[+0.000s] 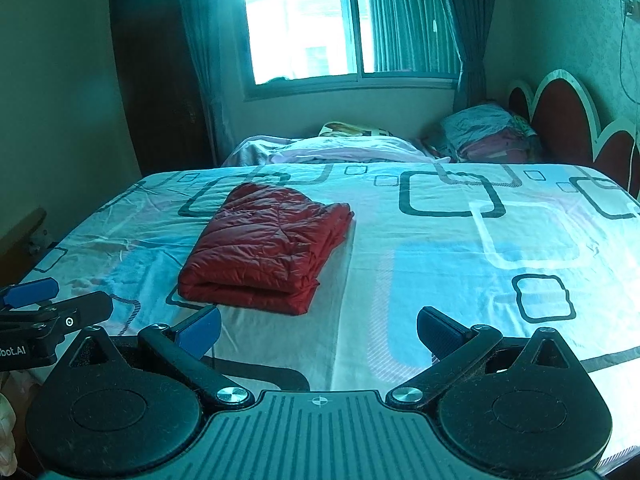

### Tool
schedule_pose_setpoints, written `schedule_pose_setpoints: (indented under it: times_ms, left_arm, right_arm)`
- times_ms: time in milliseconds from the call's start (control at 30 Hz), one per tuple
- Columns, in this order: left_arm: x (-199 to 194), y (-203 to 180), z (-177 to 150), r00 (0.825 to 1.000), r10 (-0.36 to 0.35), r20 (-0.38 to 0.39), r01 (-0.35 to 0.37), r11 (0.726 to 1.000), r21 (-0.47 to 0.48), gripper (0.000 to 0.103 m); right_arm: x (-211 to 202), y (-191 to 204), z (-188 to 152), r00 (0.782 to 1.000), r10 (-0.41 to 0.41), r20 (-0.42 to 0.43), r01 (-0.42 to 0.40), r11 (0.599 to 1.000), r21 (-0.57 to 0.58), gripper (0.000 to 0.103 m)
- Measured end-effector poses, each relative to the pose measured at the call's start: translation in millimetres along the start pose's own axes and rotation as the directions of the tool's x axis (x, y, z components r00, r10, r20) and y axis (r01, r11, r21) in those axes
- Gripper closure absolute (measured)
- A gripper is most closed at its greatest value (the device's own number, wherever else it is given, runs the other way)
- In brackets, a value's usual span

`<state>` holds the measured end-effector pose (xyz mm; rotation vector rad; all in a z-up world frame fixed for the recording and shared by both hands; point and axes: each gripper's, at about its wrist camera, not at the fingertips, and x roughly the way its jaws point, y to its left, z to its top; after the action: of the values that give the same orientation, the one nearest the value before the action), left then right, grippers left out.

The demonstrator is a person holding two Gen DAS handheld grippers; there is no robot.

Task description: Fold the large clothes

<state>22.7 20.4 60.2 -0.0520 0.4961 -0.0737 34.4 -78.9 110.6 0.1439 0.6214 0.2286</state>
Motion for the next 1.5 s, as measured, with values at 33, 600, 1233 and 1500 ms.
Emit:
schedule_pose_setpoints:
  times_ms: [33,600,1233,1500]
  left_arm:
    - [-0.1,-0.7,-0.2,1.000,0.000,0.000,0.000,1.000,0.001,0.000]
    - [1.3,-3.6,0.8,1.000,-0.001,0.006,0.001,1.000,0.018,0.000]
    - [2.0,-4.9,0.4,1.000,0.005,0.010,-0.006,1.000,0.026,0.000]
    - [2.6,-3.5,0.0,1.000,0.009,0.011,-0.009,1.000,0.029,0.000]
  right_arm:
    - [-0.1,-0.8,0.0,1.000,0.001,0.000,-0.001,1.000,0.001,0.000]
    - [-5.2,-5.0,-0.2,1.000,0.005,0.009,-0.005,1.000,0.002,0.000]
    - [-6.0,-5.9,-0.9,1.000,0.017,0.010,-0.017,1.000,0.000,0.000]
    - [-5.9,-5.6,-0.9,1.000,0.016,0.011,-0.016,1.000,-0.002,0.000]
